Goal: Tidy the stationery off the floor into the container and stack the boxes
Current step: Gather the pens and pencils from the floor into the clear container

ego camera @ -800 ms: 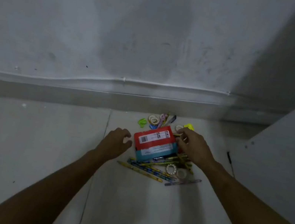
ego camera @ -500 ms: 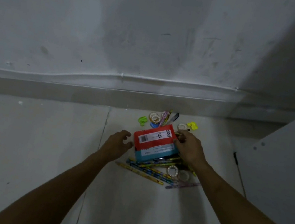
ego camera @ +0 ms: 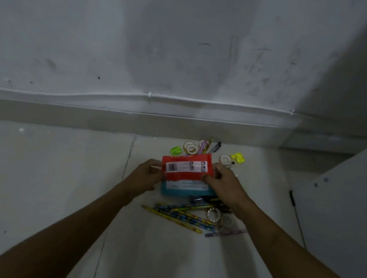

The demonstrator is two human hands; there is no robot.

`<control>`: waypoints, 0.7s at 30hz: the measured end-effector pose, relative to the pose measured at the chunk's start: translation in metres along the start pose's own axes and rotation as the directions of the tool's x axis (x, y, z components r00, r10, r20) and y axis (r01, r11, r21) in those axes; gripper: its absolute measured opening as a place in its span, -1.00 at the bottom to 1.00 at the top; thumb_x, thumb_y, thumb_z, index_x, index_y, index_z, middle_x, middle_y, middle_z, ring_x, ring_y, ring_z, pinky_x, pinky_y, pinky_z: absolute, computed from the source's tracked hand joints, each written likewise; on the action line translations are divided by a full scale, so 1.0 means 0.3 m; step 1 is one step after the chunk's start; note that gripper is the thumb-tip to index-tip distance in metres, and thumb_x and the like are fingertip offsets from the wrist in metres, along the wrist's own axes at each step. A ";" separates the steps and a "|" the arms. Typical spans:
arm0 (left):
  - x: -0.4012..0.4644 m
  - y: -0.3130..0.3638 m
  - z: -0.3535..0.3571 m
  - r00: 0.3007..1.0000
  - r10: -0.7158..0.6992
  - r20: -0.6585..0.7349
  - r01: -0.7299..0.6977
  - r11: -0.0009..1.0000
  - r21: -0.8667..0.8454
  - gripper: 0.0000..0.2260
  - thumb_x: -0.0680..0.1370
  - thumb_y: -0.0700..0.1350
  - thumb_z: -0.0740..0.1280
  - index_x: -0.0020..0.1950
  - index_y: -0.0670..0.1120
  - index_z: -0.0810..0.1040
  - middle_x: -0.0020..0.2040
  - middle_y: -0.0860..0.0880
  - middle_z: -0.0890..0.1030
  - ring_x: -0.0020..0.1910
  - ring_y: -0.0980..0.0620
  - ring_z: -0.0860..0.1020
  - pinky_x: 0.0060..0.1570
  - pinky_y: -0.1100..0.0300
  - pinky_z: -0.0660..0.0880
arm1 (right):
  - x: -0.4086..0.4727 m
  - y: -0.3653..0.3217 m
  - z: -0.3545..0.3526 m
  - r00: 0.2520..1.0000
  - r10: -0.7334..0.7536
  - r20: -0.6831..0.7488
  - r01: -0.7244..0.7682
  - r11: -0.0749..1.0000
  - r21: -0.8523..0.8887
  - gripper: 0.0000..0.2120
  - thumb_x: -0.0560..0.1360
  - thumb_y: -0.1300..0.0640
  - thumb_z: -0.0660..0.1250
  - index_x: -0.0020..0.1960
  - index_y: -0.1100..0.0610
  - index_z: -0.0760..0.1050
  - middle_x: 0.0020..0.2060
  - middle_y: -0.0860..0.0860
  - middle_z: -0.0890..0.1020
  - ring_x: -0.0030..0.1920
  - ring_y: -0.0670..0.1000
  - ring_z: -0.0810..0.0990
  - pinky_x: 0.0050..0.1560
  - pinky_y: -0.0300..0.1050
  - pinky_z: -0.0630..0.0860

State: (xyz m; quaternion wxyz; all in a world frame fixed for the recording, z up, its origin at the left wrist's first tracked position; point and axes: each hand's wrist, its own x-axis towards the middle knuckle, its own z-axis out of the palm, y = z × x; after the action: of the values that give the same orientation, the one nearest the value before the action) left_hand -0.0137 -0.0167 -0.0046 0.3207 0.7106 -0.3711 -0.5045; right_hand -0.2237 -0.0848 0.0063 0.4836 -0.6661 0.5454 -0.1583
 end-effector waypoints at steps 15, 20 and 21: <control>-0.109 0.201 -0.051 0.989 0.007 0.146 0.080 0.814 -0.576 -0.76 0.57 -0.18 0.28 0.24 -0.17 0.49 0.04 -0.15 0.65 -0.06 -0.09 0.66 -0.13 0.11 0.62 | -0.183 -0.161 -0.021 0.688 -0.711 0.145 0.563 0.397 -0.725 -0.81 0.44 0.16 0.41 0.02 0.19 0.52 -0.05 0.16 0.57 -0.11 0.14 0.53 -0.32 -0.15 0.34; -0.138 0.166 -0.058 0.993 -0.012 0.116 0.068 0.865 -0.497 -0.77 0.56 -0.27 0.26 0.21 -0.14 0.50 0.10 -0.18 0.63 0.04 -0.16 0.62 0.10 -0.01 0.54 | -0.208 -0.090 -0.003 0.737 -0.636 0.228 0.605 0.471 -0.642 -0.67 0.48 -0.10 0.34 0.15 0.04 0.46 0.10 0.02 0.51 0.07 -0.01 0.46 -0.20 -0.15 0.48; -0.139 0.156 -0.062 0.994 -0.024 0.106 0.070 0.885 -0.461 -0.78 0.56 -0.27 0.26 0.20 -0.13 0.50 0.11 -0.19 0.63 0.06 -0.17 0.61 0.11 -0.03 0.54 | -0.206 -0.077 -0.005 0.751 -0.623 0.218 0.599 0.504 -0.622 -0.66 0.49 -0.13 0.31 0.17 0.03 0.45 0.10 0.01 0.50 0.08 -0.04 0.45 -0.16 -0.19 0.46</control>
State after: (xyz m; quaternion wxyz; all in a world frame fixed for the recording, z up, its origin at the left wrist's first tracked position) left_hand -0.0145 -0.0041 0.0595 0.4505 0.5968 -0.2377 -0.6200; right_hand -0.2335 -0.0325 0.0456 0.1198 -0.9371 0.3022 -0.1272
